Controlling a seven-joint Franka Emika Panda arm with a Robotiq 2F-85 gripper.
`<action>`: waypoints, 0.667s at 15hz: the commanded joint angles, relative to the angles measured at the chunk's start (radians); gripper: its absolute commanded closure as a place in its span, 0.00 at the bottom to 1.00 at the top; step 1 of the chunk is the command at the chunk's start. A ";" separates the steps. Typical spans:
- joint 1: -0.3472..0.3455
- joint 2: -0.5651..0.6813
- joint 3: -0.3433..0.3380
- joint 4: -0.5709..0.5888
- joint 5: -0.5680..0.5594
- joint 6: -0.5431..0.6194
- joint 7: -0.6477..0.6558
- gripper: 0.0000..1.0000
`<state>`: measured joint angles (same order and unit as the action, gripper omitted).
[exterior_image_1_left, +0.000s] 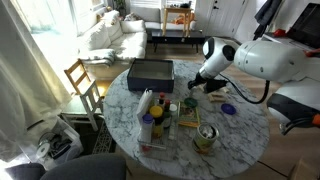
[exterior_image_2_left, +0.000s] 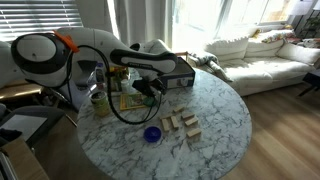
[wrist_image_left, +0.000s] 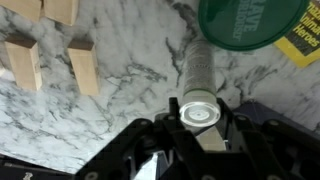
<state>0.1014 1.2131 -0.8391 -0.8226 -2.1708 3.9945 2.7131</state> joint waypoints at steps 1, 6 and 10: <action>0.032 0.005 -0.064 -0.018 0.012 0.065 0.039 0.88; 0.049 -0.023 -0.069 0.025 -0.006 0.132 0.039 0.88; 0.086 -0.108 -0.042 0.030 -0.002 0.155 -0.032 0.88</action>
<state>0.1595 1.1636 -0.8883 -0.7948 -2.1709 4.1181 2.7083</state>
